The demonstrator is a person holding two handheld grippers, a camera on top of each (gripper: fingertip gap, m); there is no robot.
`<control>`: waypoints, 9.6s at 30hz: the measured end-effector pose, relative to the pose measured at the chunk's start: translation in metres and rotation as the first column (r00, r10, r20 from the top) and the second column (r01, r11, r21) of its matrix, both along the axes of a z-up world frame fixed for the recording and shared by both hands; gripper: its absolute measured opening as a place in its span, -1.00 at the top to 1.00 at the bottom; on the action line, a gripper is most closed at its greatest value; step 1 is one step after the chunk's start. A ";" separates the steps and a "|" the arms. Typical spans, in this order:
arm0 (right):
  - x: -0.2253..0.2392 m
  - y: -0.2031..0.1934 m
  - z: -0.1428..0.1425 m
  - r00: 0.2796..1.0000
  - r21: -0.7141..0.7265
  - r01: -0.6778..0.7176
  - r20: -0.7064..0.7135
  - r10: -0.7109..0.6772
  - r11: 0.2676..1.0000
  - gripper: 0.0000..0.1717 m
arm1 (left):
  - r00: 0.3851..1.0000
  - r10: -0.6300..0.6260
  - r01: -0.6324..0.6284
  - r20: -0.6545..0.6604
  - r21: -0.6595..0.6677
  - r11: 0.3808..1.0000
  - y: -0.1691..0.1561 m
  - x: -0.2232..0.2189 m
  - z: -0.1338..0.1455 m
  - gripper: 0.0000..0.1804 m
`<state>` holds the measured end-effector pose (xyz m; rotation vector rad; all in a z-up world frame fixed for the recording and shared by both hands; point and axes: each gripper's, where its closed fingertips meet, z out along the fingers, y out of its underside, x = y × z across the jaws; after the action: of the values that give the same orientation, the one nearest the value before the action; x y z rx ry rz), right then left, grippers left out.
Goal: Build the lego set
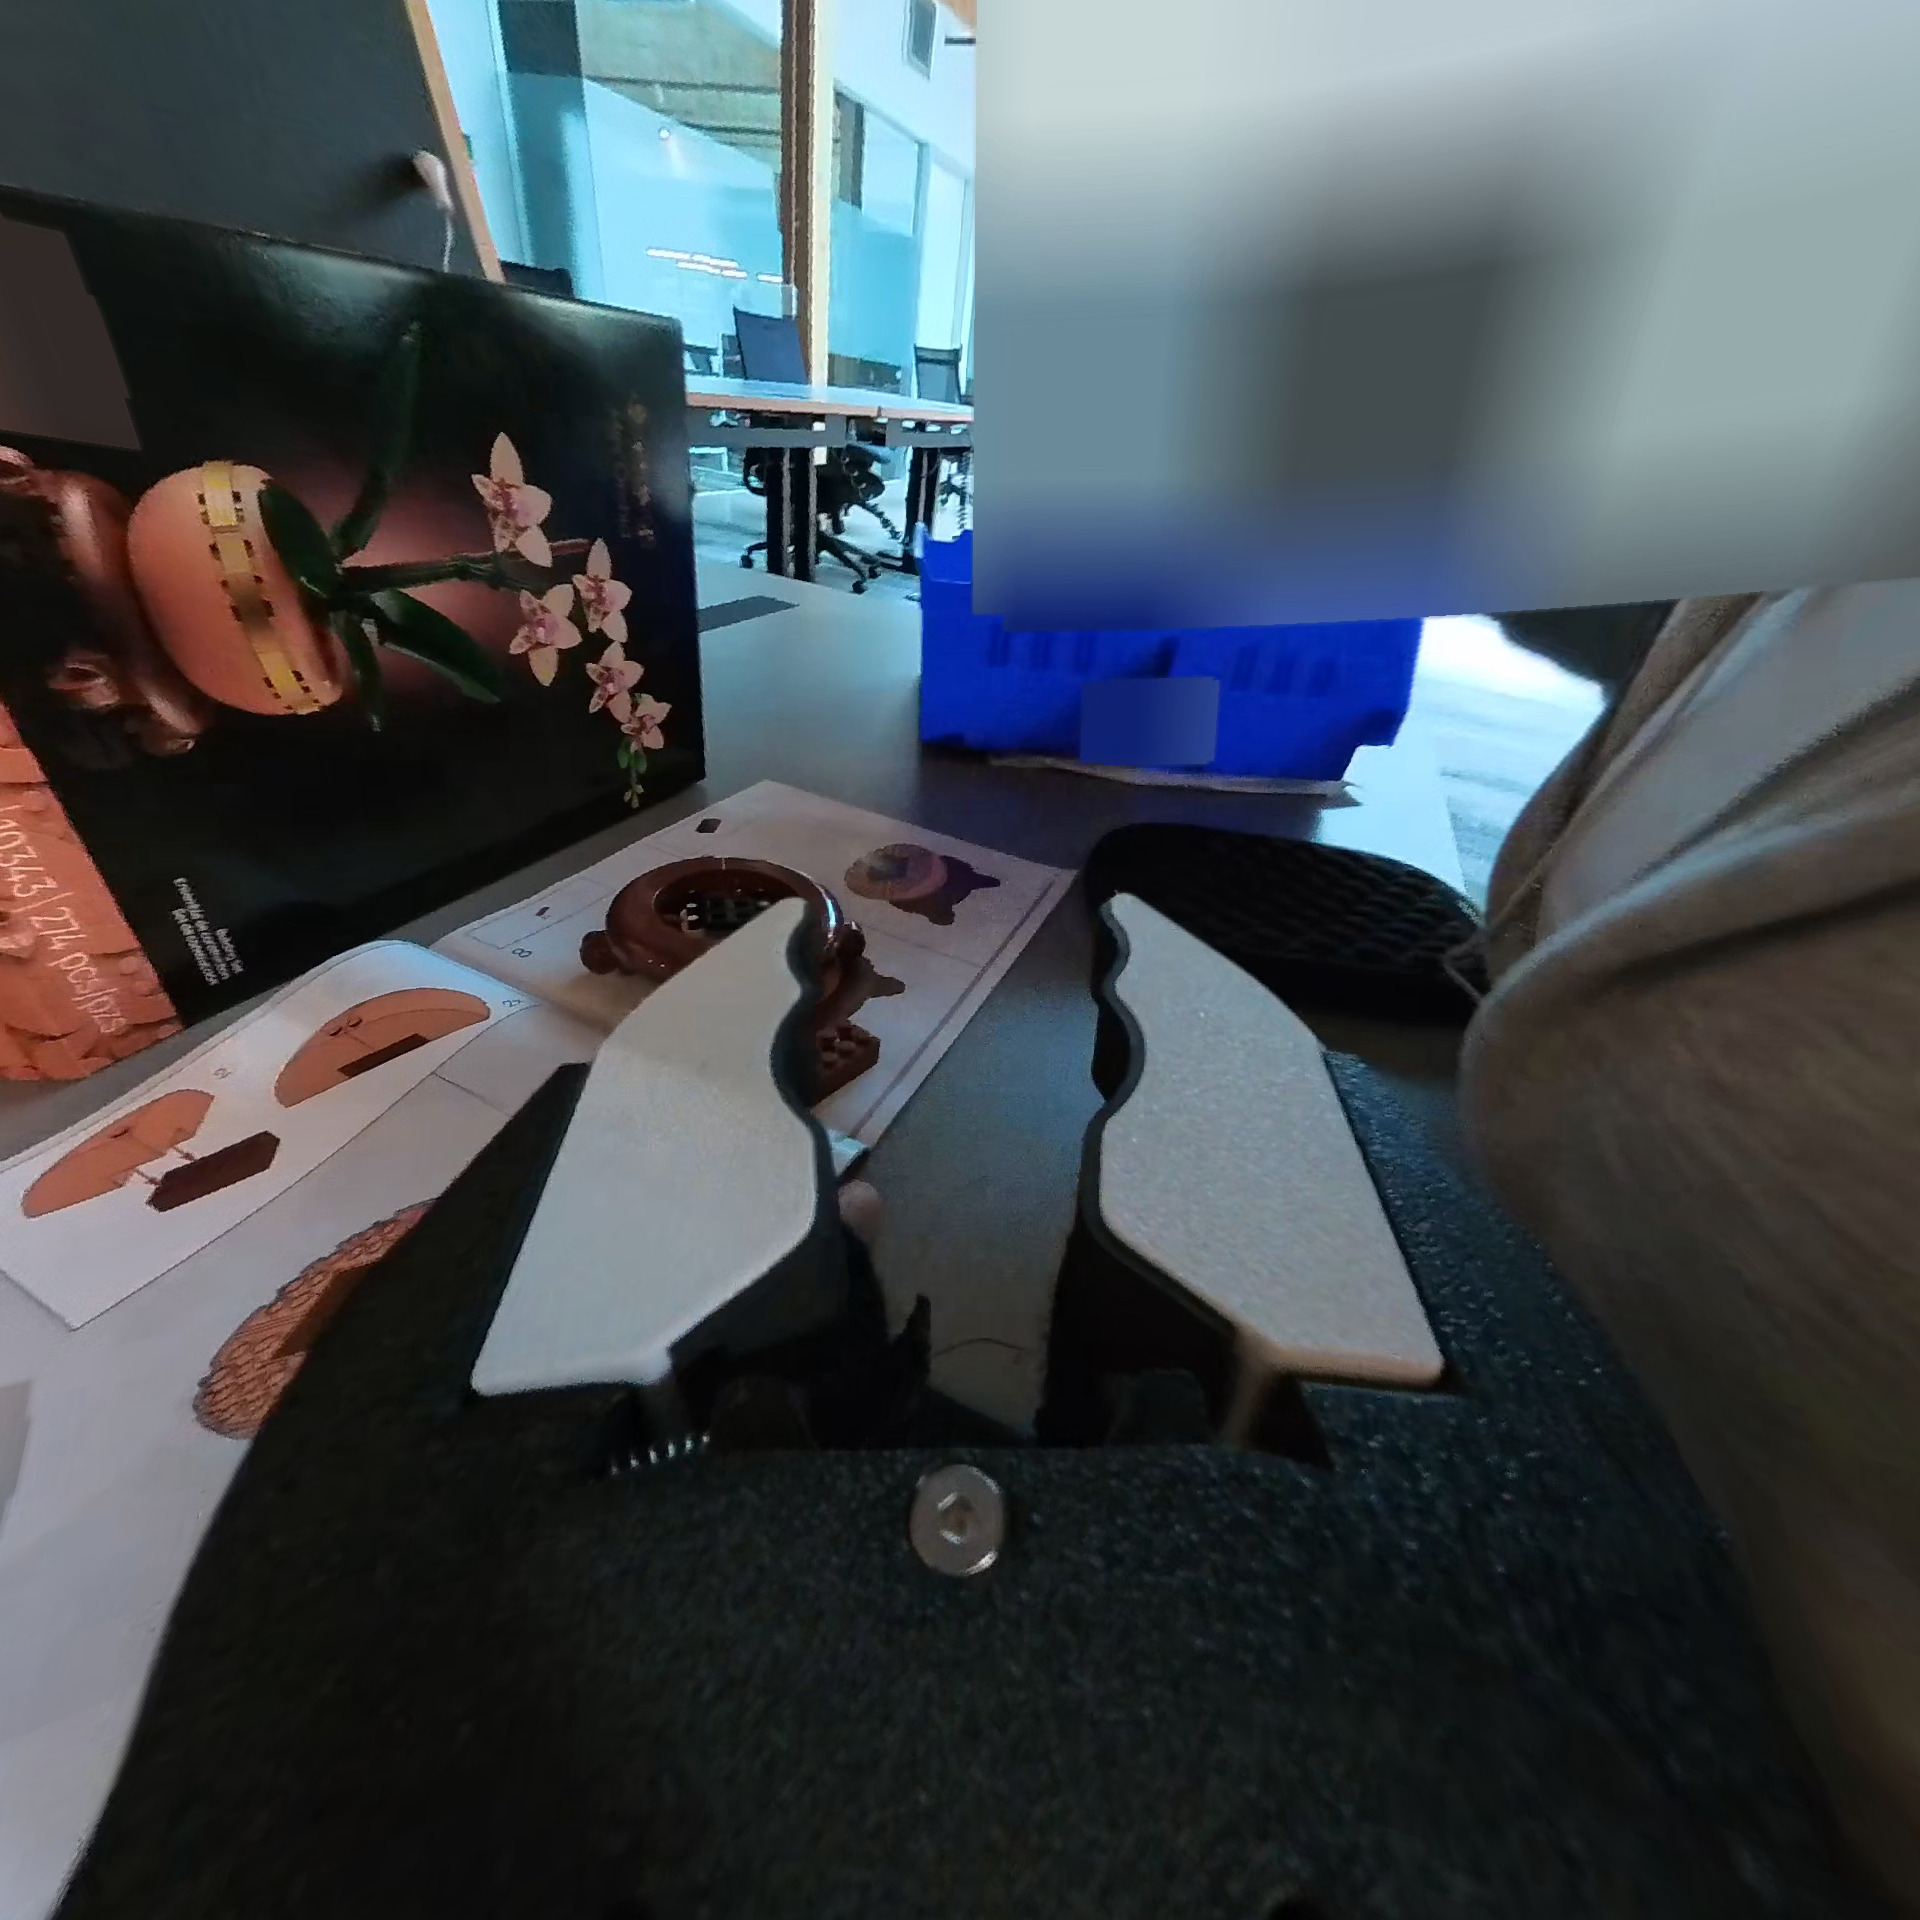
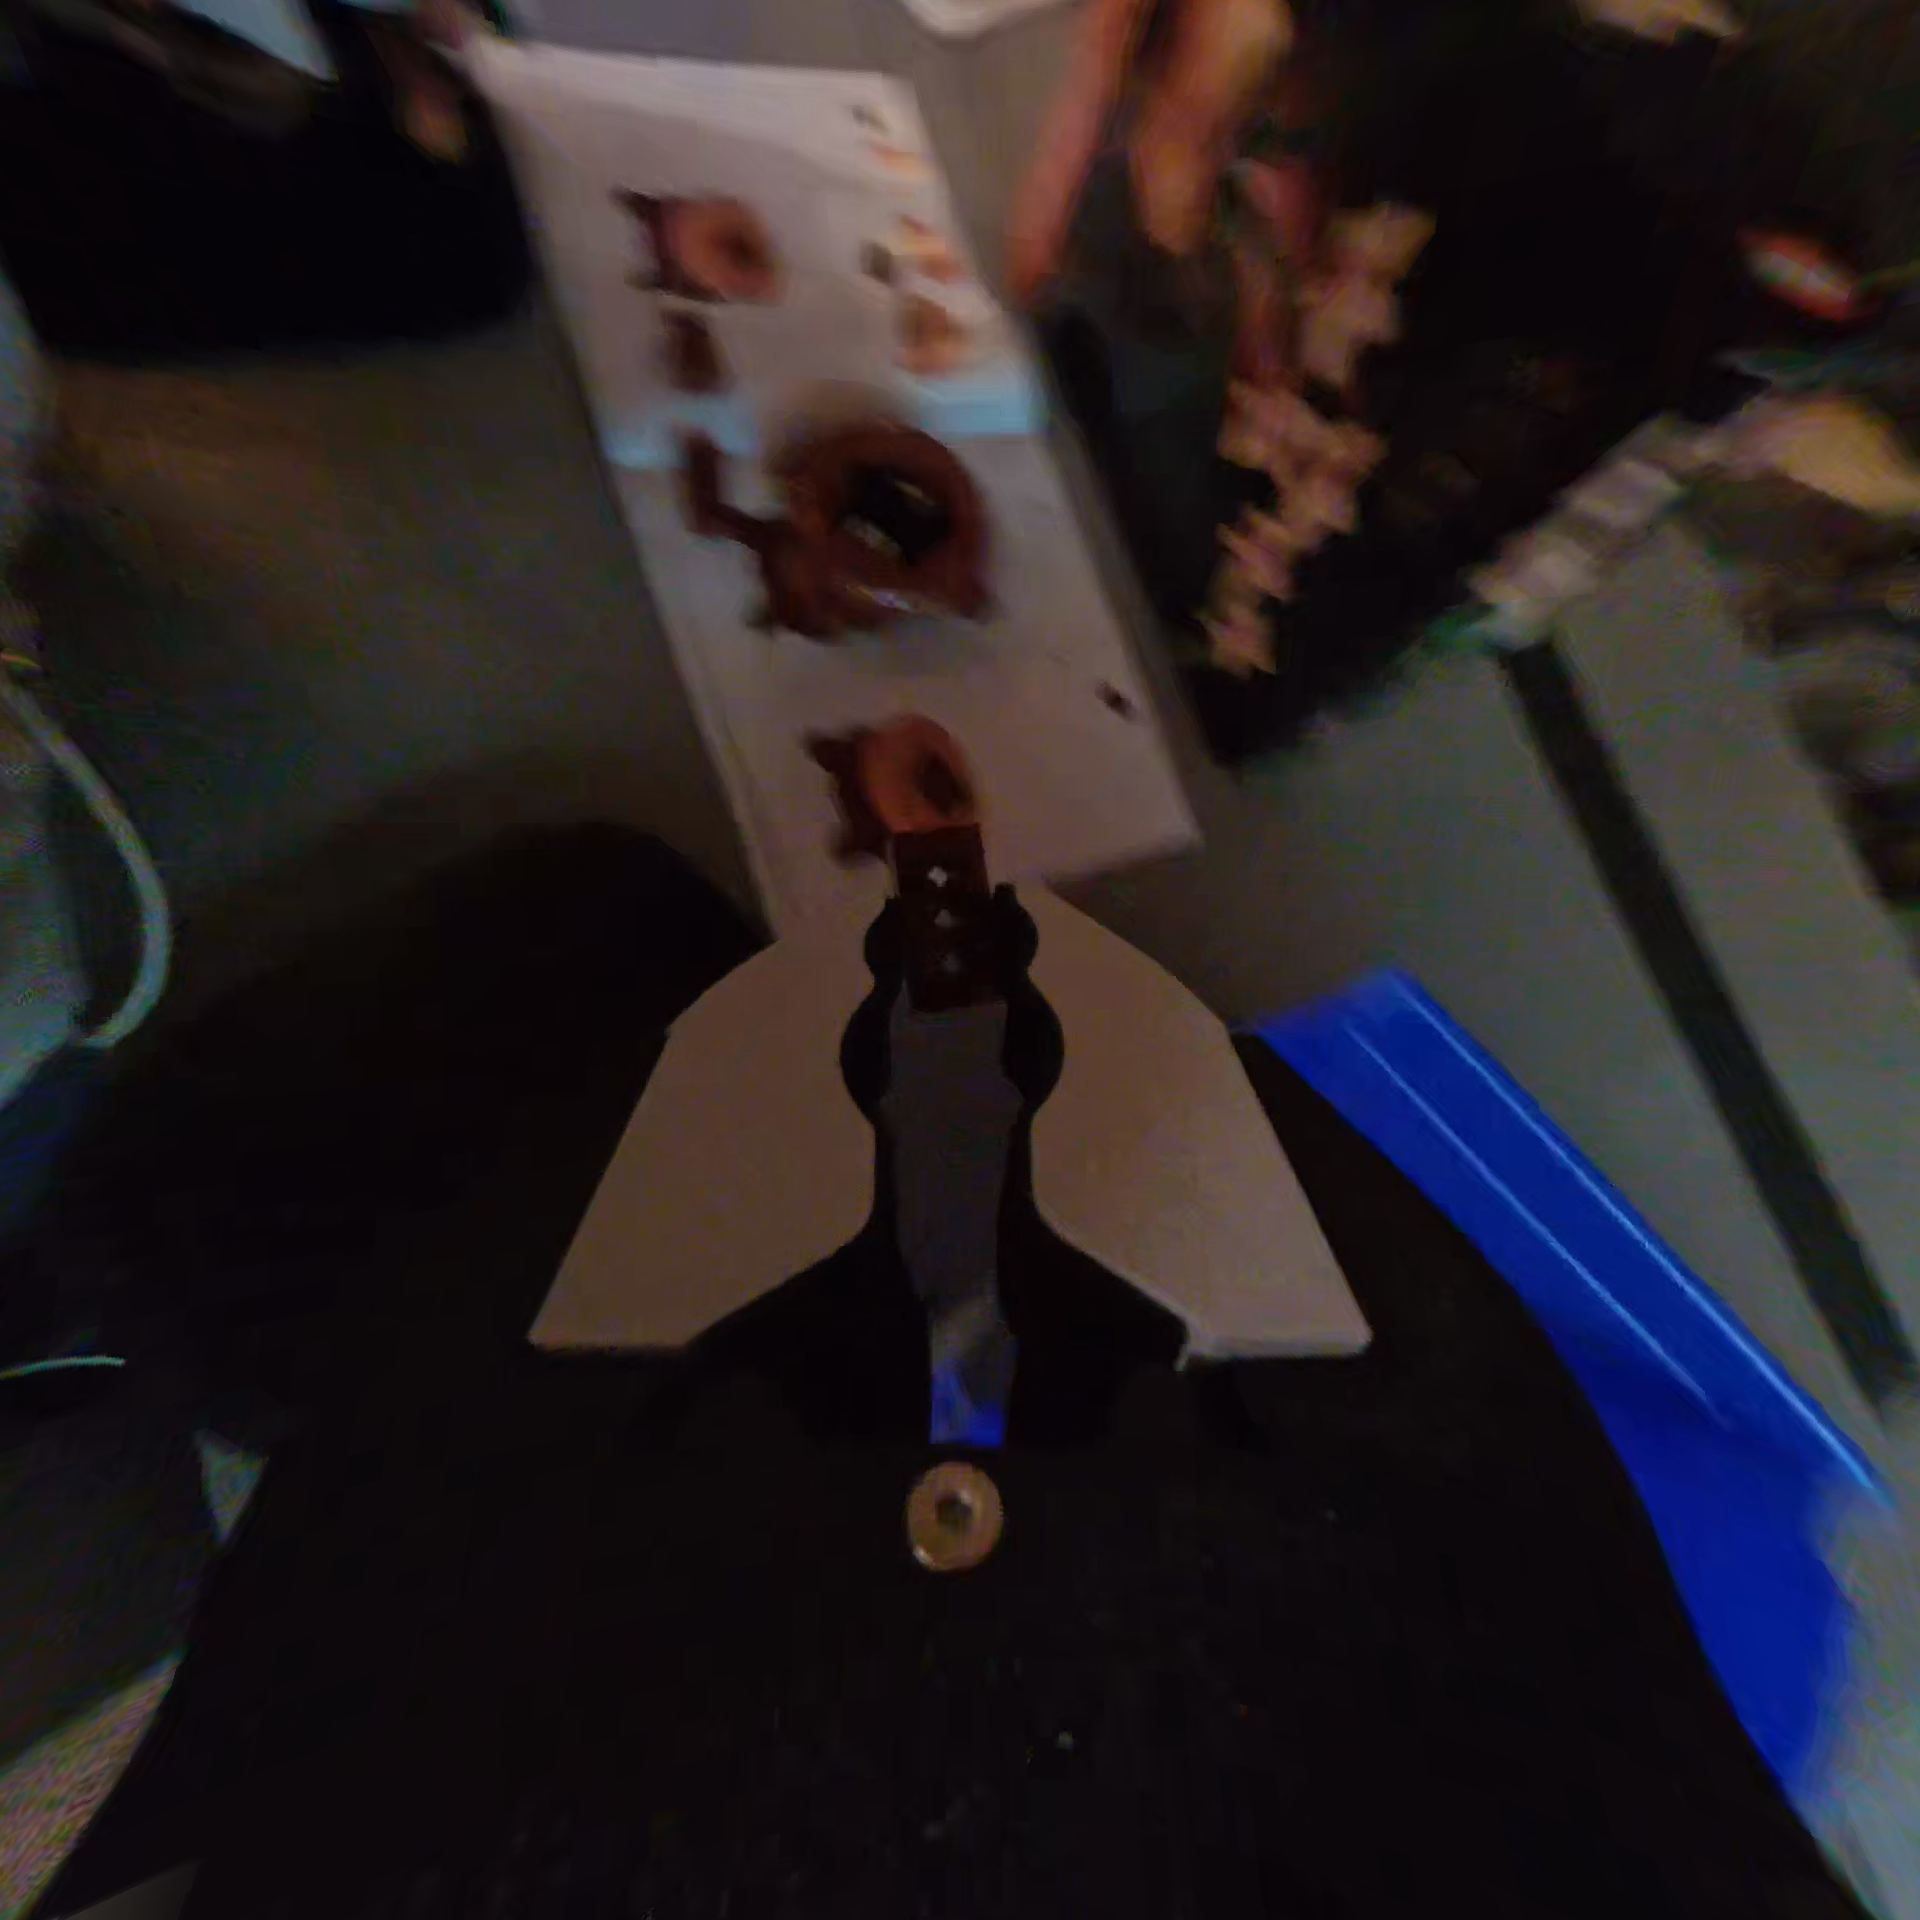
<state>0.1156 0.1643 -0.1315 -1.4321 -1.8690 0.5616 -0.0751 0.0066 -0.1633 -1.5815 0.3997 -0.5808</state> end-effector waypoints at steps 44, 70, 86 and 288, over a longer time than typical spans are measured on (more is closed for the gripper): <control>-0.116 -0.032 -0.010 0.997 -0.235 0.044 -0.047 -0.056 0.971 0.74 | 0.995 -0.021 0.023 0.094 -0.015 1.000 0.001 -0.007 0.005 0.46; -0.319 -0.136 -0.075 0.856 -0.298 -0.470 0.074 0.511 0.831 0.39 | 0.984 -0.152 0.165 -0.097 0.146 0.975 -0.023 0.022 0.009 0.48; -0.025 0.037 0.080 0.883 -0.078 0.135 -0.443 -0.156 0.988 0.82 | 0.986 -0.122 0.102 0.111 0.166 0.981 -0.019 -0.002 0.024 0.88; -0.365 -0.098 -0.093 0.611 -0.113 -0.629 0.540 0.579 0.769 0.54 | 0.995 0.008 -0.035 0.096 0.276 0.961 -0.021 -0.011 0.035 0.30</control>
<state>-0.2491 0.0658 -0.2246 -0.9040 -2.8549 0.3744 -0.0863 -0.0144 -0.1283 -1.2834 0.3751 -0.5544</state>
